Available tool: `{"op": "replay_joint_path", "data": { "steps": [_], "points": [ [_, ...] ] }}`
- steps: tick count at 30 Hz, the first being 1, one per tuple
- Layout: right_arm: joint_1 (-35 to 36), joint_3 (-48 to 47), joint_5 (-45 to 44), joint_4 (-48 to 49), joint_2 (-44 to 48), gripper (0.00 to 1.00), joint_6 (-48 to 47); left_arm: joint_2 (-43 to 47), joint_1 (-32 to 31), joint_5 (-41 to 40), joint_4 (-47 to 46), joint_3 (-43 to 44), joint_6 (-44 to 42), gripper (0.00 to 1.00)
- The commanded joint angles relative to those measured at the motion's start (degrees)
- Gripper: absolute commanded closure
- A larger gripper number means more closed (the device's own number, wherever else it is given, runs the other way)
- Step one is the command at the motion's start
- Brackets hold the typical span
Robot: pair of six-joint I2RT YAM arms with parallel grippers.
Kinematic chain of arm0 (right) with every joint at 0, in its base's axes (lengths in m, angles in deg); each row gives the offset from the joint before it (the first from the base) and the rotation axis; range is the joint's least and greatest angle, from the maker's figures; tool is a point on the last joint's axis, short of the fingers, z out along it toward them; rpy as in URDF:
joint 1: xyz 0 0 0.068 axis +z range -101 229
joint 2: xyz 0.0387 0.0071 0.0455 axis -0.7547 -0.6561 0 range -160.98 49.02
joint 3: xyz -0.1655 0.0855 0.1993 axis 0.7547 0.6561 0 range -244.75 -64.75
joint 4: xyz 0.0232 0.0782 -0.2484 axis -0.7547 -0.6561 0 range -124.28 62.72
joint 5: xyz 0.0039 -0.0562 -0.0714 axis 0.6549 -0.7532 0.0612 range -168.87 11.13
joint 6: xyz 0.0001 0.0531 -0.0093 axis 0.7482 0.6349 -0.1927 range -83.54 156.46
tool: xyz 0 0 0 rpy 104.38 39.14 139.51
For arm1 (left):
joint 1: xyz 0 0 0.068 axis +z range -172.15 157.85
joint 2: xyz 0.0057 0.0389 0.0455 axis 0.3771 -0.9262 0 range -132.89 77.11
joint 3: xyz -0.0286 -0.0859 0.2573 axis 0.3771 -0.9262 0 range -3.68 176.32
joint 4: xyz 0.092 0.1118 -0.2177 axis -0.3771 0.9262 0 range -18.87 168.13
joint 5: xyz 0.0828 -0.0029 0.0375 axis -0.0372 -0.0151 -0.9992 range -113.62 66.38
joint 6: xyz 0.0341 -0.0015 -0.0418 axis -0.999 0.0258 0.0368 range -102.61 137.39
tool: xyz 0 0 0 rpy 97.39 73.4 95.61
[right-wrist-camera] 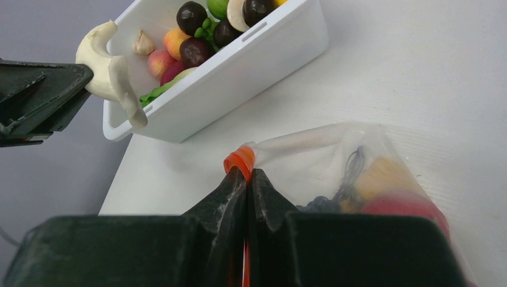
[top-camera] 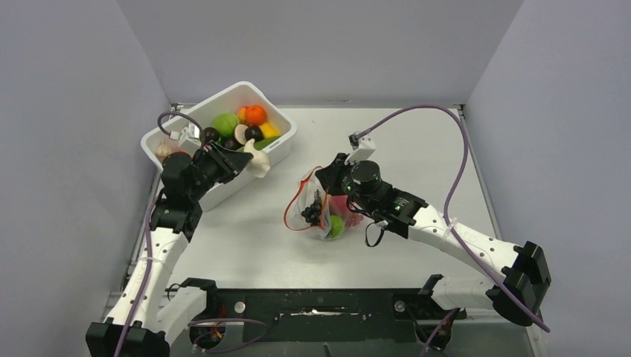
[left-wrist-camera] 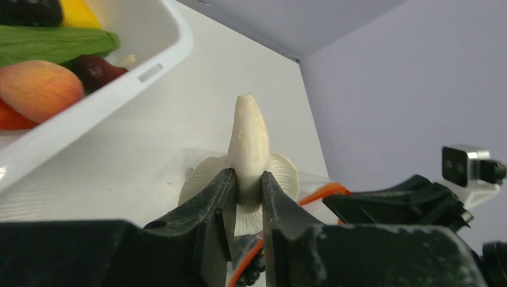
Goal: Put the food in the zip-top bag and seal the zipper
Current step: Pick up the fake vegetable from the bin, then place the fake vegetable in the zipper food storage bag.
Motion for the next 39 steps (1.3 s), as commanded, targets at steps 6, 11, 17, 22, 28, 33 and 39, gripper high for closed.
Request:
{"op": "replay_joint_path", "data": {
  "steps": [6,11,17,22,28,33,39],
  "points": [
    [-0.4,-4.9,0.8,7.0,-0.7,1.00,2.3,4.6,-13.0,1.1,-13.5,-2.9,3.4,0.83],
    [-0.3,-5.5,1.0,7.3,-0.9,1.00,2.4,4.9,-19.1,-0.5,-17.4,-5.6,2.6,0.83],
    [-0.3,-5.4,2.6,7.8,-0.5,1.00,2.5,3.8,-24.6,-1.7,-21.7,-8.9,-2.2,0.83],
    [-0.2,-4.9,3.4,7.3,0.5,1.00,2.3,2.3,-26.7,-4.7,-21.7,-10.6,-7.8,0.81],
    [0.0,-4.2,3.7,7.2,1.2,1.00,2.1,0.6,-27.6,-5.6,-25.3,-13.3,-11.5,0.80],
    [0.1,-4.5,4.9,7.1,1.0,1.00,1.4,-0.2,-28.2,-5.1,-28.9,-14.9,-13.7,0.79],
    [0.2,-4.2,5.4,6.6,1.1,1.00,0.8,-0.5,-29.1,-4.5,-29.1,-14.9,-16.3,0.69]
  ]
}}
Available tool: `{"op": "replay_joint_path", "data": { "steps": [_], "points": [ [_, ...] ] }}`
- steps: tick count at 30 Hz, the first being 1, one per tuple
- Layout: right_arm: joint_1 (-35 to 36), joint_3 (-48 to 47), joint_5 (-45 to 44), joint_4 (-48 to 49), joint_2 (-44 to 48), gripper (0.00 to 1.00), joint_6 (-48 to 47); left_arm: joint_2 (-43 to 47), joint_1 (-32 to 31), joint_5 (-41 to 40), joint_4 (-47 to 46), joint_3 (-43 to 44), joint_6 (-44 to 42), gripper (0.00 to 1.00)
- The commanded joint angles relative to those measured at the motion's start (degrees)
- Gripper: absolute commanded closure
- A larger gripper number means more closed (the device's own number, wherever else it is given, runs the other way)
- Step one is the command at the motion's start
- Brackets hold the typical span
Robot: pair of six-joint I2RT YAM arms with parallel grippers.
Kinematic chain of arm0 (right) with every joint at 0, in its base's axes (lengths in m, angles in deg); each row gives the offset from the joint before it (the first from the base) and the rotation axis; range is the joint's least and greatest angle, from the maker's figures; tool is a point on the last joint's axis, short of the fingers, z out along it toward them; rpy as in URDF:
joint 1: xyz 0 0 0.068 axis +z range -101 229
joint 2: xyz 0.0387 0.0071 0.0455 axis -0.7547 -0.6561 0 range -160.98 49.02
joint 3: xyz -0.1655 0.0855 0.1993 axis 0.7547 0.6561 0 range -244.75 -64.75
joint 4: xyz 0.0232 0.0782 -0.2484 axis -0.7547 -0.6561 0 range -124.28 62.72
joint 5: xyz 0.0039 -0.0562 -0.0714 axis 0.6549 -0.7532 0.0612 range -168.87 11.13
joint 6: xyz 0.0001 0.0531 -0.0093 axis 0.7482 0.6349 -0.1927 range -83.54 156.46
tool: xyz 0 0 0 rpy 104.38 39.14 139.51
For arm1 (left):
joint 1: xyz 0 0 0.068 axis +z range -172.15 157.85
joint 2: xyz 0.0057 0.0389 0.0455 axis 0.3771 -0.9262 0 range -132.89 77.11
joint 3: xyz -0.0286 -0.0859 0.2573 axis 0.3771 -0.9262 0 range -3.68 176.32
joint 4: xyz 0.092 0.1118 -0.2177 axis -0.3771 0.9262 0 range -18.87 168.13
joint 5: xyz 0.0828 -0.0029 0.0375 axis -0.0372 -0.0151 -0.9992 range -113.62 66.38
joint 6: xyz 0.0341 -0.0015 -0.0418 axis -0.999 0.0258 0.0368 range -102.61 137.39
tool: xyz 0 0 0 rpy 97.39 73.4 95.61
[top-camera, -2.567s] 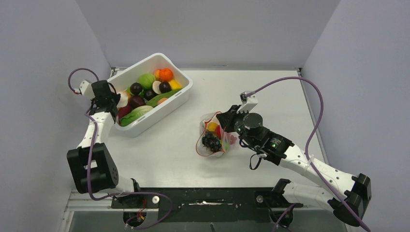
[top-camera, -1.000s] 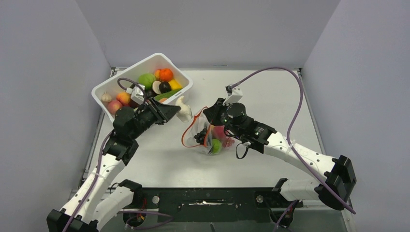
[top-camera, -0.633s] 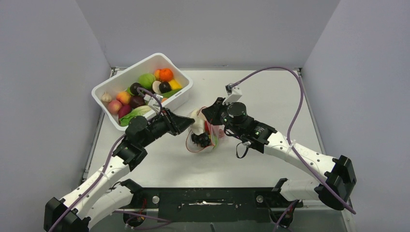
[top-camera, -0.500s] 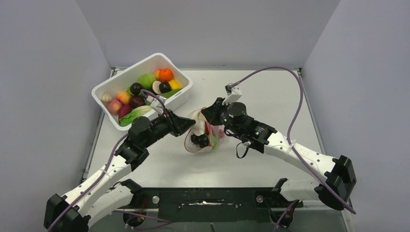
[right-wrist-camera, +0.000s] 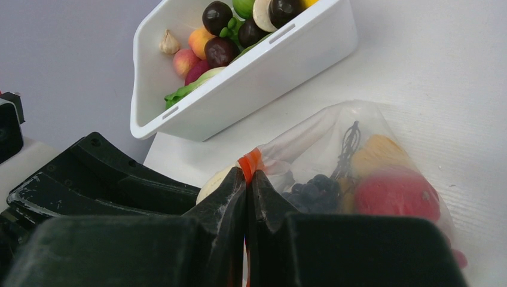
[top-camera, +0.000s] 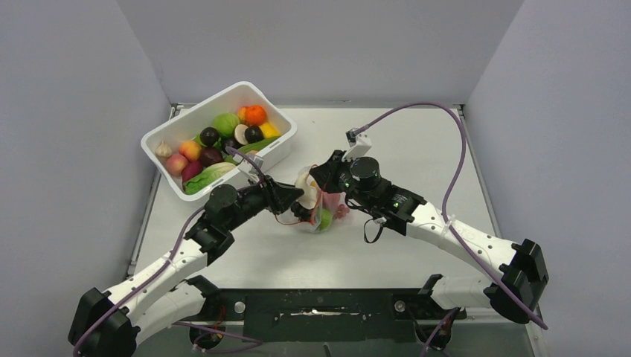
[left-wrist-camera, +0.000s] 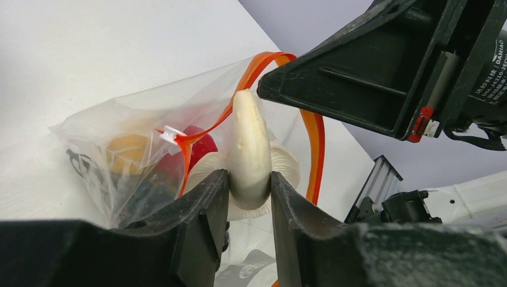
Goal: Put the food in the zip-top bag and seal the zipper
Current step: Place the fake vegetable in the zipper food storage bag.
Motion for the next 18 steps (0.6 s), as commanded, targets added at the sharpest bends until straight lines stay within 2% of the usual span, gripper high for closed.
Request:
{"op": "replay_joint_path", "data": {
  "steps": [1,3,5,8,11,18],
  "points": [
    [0.2,-2.4,1.5,5.3,2.4,1.00,-0.8,0.1,-0.7,0.7,-5.1,0.6,-3.7,0.65],
    [0.2,-2.2,1.7,5.0,2.5,1.00,-1.4,0.8,-0.9,1.4,-5.2,0.2,-4.9,0.55],
    [0.2,-2.2,2.2,4.6,2.8,1.00,-2.7,2.1,-1.1,2.1,-5.7,-0.4,-6.3,0.49],
    [0.2,-1.8,3.6,4.3,3.7,1.00,-5.5,4.7,-1.0,3.5,-5.8,-1.1,-8.9,0.46],
    [0.2,-1.1,5.1,3.9,5.3,1.00,-9.2,7.8,-1.0,7.2,-4.2,-1.1,-15.0,0.46],
    [0.0,-0.8,7.9,-2.6,9.9,1.00,-18.8,16.2,-1.2,16.0,5.5,0.2,-31.5,0.46]
  ]
}}
